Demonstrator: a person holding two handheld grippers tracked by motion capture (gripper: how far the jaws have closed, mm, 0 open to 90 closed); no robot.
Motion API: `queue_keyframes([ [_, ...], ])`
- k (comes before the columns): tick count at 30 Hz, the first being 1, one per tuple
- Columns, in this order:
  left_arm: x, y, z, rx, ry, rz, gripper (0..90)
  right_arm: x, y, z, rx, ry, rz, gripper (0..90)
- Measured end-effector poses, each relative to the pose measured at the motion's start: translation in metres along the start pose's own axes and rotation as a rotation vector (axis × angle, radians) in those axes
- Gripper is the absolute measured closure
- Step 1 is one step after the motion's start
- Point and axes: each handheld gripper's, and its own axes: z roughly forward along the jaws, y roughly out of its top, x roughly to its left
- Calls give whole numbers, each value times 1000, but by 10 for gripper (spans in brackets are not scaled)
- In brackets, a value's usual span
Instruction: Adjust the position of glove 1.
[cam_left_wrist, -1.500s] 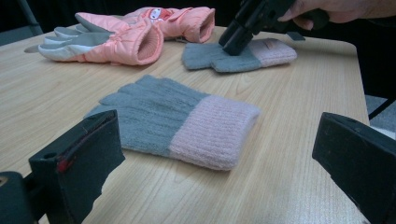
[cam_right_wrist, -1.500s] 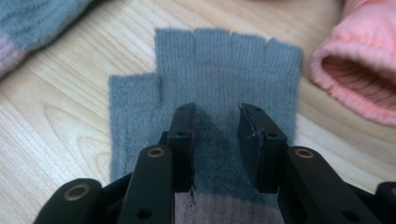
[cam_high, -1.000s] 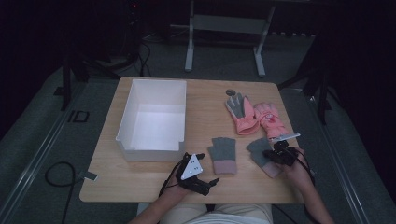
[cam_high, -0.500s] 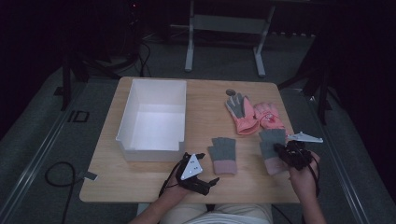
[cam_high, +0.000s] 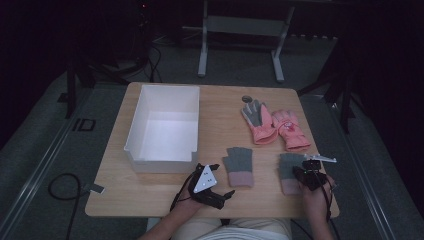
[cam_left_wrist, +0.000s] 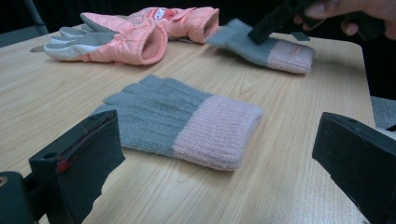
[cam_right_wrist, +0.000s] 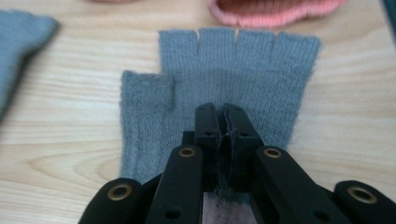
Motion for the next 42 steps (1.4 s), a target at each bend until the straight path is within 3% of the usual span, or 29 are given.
queue_keyframes([
  [6,1,0,0,-1,-4,-6,11,-5,-5,8,9,15,32,820],
  [11,0,0,0,2,-6,5,11,-6,-5,9,10,29,18,791],
  [16,1,0,0,4,-7,-3,11,-15,0,2,14,93,19,709],
  [20,1,0,0,3,-10,-7,11,-18,7,-5,-7,104,-57,668],
  [23,1,0,0,4,-11,-2,11,-21,11,-10,-12,138,-122,652],
  [25,1,0,0,7,-12,-3,11,-25,13,-11,-20,196,-169,649],
  [28,1,0,0,8,-12,-1,11,-31,14,-10,-24,236,-244,635],
  [32,1,0,0,7,-10,-7,11,-33,12,-8,-5,244,-323,633],
  [36,2,0,0,-2,-6,-19,11,-31,11,-5,24,250,-378,628],
  [42,1,0,0,1,-3,-11,11,-28,7,3,62,247,-390,637],
])
